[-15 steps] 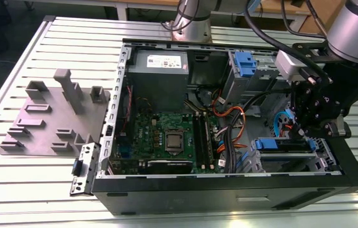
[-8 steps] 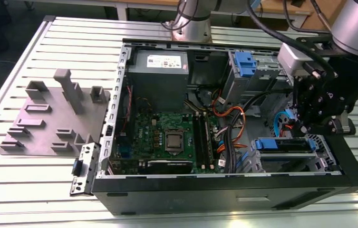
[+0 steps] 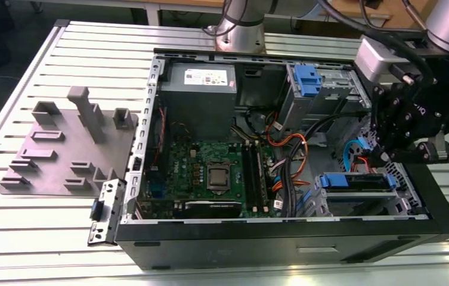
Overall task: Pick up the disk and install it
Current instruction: 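Insert the second disk wire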
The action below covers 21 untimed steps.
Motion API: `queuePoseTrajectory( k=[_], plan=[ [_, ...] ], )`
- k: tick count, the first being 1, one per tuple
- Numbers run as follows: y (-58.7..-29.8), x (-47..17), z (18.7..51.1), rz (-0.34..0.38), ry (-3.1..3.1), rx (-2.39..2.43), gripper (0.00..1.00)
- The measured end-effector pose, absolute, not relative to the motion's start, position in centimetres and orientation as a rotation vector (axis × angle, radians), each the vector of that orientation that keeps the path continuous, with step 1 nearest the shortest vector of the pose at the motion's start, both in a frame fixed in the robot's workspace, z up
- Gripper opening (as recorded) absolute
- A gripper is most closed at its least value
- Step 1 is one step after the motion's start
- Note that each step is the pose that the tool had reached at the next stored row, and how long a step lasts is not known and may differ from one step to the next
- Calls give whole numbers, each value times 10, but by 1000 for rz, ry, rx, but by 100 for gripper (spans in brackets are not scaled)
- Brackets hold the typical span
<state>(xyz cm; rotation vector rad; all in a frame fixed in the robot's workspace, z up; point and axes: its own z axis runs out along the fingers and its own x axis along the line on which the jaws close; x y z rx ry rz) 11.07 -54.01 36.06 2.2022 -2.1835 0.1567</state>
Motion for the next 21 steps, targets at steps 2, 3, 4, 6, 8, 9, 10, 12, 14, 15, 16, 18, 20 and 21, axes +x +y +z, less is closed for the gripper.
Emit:
queuePoseTrajectory(
  k=[2, 3, 4, 6, 8, 9, 10, 12, 14, 15, 16, 18, 20, 21],
  plan=[
    [-540, 111, 361, 149, -2181, 2201, 11],
    [-540, 111, 361, 148, -2182, 2201, 11],
    [-539, 111, 361, 147, -2182, 2201, 11],
    [-538, 111, 361, 143, -2183, 2202, 11],
    [-535, 111, 361, 140, -2182, 2202, 11],
    [-534, 111, 361, 139, -2182, 2202, 11],
    [-533, 111, 362, 138, -2182, 2202, 11],
    [-529, 111, 362, 137, -2181, 2201, 11],
    [-526, 111, 364, 136, -2181, 2201, 11],
    [-525, 111, 365, 135, -2180, 2201, 11],
    [-524, 111, 367, 135, -2180, 2201, 11],
    [-523, 111, 369, 134, -2180, 2200, 11],
    [-522, 111, 369, 133, -2179, 2200, 11],
    [-521, 111, 369, 132, -2179, 2200, 11]
  ],
)
